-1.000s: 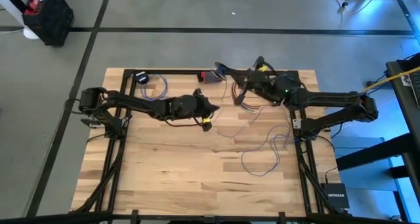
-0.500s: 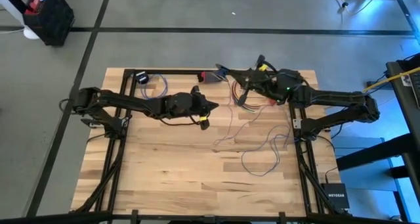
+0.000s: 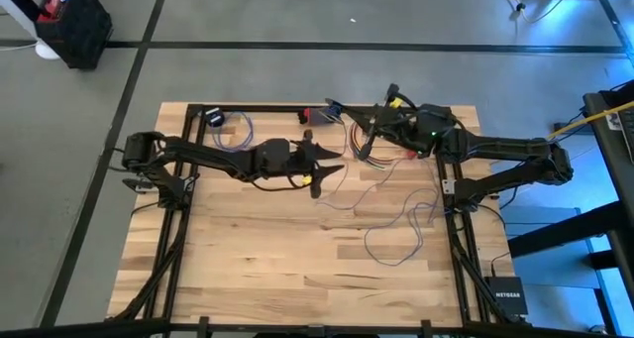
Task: Coil cords
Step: Coil the blue wire on the black spool
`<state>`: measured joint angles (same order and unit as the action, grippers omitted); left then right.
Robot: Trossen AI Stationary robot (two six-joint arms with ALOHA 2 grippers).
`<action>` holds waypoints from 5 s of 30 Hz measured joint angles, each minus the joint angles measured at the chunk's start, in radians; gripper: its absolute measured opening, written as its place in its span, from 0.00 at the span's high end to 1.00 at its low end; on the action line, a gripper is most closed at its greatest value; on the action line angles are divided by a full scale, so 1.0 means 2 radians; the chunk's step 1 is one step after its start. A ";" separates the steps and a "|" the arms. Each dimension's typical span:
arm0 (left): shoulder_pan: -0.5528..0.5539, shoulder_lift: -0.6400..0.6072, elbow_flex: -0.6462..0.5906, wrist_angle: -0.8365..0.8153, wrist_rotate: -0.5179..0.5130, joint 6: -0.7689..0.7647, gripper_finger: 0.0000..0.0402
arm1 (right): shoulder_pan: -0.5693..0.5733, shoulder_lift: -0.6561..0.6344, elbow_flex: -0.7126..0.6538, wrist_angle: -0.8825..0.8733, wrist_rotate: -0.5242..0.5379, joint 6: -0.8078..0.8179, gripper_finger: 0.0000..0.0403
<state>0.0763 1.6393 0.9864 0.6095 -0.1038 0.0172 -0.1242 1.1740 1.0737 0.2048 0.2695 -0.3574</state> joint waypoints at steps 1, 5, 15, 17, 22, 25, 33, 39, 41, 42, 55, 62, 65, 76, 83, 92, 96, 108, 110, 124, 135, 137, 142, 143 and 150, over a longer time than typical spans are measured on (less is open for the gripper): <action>0.002 0.000 0.000 0.000 0.000 0.001 0.65 | 0.000 0.000 0.000 0.000 0.000 -0.001 0.99; 0.009 -0.001 0.000 0.007 0.000 -0.004 0.65 | 0.000 0.000 0.000 0.000 0.000 -0.006 0.99; 0.009 -0.001 0.000 0.023 0.032 0.005 0.65 | 0.000 0.000 0.000 0.002 0.000 -0.008 0.99; 0.009 -0.001 0.000 0.029 0.038 0.005 0.65 | 0.000 0.000 0.000 0.002 0.000 -0.008 0.99; 0.011 0.004 0.000 0.039 0.039 0.005 0.65 | 0.000 0.000 0.000 0.005 0.000 -0.008 0.99; 0.014 0.013 0.000 0.046 0.039 0.004 0.70 | 0.000 0.001 0.000 0.004 -0.001 -0.008 0.99; 0.017 0.014 0.000 0.047 0.038 0.020 0.98 | 0.000 0.001 0.000 0.008 -0.014 -0.007 0.99; 0.037 0.013 0.000 0.021 0.028 0.021 0.99 | 0.000 0.001 0.000 0.008 -0.031 0.004 0.99; 0.043 0.005 0.000 -0.006 0.014 0.025 0.99 | 0.000 0.001 0.000 0.000 -0.042 0.009 0.99; 0.046 -0.002 0.000 -0.024 0.004 0.032 0.99 | 0.000 0.000 -0.001 -0.006 -0.044 0.010 0.99; 0.058 -0.178 0.000 -0.320 -0.062 0.043 1.00 | 0.044 0.025 -0.001 -0.171 -0.007 0.007 0.99; 0.043 -0.210 0.000 -0.343 -0.033 -0.003 1.00 | 0.042 0.101 -0.001 -0.180 0.121 -0.021 0.99; 0.030 -0.201 0.000 -0.325 -0.028 -0.008 1.00 | 0.043 0.131 -0.001 -0.150 0.141 -0.035 0.99; 0.005 -0.121 0.000 -0.228 -0.026 -0.011 0.99 | 0.043 0.169 -0.001 -0.045 0.139 -0.035 0.99; 0.005 -0.079 0.001 -0.207 -0.038 -0.020 0.99 | 0.043 0.159 -0.002 0.010 0.124 -0.035 0.99; 0.005 -0.071 0.002 -0.151 -0.050 -0.008 0.99 | 0.043 0.127 0.031 0.011 0.105 -0.035 0.99; 0.005 -0.071 0.002 -0.147 -0.048 -0.005 0.99 | 0.043 0.119 0.054 0.008 0.103 -0.037 0.99; 0.004 -0.069 0.001 -0.142 -0.043 0.004 0.99 | 0.043 0.112 0.105 0.009 0.095 -0.062 0.99; 0.004 -0.069 0.001 -0.143 -0.043 0.005 0.99 | 0.043 0.110 0.109 0.010 0.095 -0.065 0.99; 0.005 -0.086 0.000 -0.207 -0.078 0.035 0.99 | 0.096 0.063 0.112 -0.064 0.099 -0.072 0.99; 0.019 -0.216 -0.002 -0.332 -0.126 0.046 1.00 | 0.155 0.056 0.115 -0.293 0.109 -0.048 0.99; 0.020 -0.231 -0.002 -0.337 -0.125 0.043 1.00 | 0.153 0.065 0.115 -0.320 0.115 -0.031 0.99; 0.006 -0.250 -0.001 -0.342 -0.097 0.025 0.99 | 0.138 0.107 0.113 -0.341 0.223 -0.030 0.99; 0.001 -0.250 -0.001 -0.342 -0.091 0.023 0.99 | 0.132 0.115 0.113 -0.338 0.235 -0.033 0.99; -0.029 -0.220 -0.001 -0.304 -0.089 0.021 0.99 | 0.088 0.171 0.112 -0.286 0.265 -0.035 0.99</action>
<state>0.0191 1.1988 0.9852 0.0012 -0.2821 0.0596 0.0515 1.5163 1.2986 -0.3664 0.7994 -0.4277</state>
